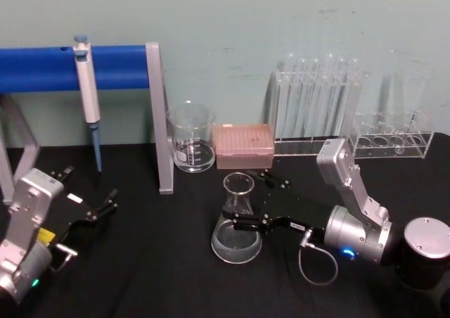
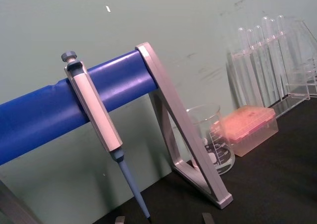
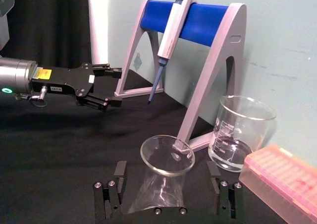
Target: Grasp the erlenmeyer flask with one hand, shake it three times, then place it back.
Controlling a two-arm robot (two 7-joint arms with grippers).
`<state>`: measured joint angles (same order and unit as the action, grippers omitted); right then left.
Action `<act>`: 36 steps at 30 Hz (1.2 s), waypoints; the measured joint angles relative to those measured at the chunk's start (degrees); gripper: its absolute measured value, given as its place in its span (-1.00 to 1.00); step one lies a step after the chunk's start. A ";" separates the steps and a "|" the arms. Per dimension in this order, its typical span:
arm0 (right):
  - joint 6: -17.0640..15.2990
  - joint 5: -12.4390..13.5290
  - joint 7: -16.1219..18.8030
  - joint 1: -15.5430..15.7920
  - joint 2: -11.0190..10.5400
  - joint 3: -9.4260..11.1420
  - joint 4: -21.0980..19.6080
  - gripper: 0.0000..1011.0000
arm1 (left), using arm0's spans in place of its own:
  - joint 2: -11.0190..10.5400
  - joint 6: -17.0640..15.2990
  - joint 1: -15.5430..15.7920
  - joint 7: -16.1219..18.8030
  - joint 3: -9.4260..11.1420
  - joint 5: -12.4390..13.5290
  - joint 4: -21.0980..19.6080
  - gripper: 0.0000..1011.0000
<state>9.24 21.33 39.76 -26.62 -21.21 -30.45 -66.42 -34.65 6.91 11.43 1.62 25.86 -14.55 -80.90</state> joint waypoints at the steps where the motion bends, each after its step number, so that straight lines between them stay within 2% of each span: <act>1: 0.04 0.00 0.11 -0.15 0.11 -0.08 0.18 0.98 | 0.00 0.00 0.00 0.00 0.00 0.00 0.00 0.98; 15: 0.14 -0.30 -0.73 -0.74 0.82 -0.33 1.10 0.98 | 0.00 0.00 0.00 0.00 0.00 0.00 0.00 0.98; 36: 0.03 -0.25 -0.66 -0.70 0.75 -0.28 1.06 0.98 | 0.00 0.00 0.00 0.00 0.00 0.00 0.00 0.98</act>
<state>9.27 21.08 39.10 -27.32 -20.46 -30.73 -65.36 -34.65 6.91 11.43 1.62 25.86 -14.55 -80.90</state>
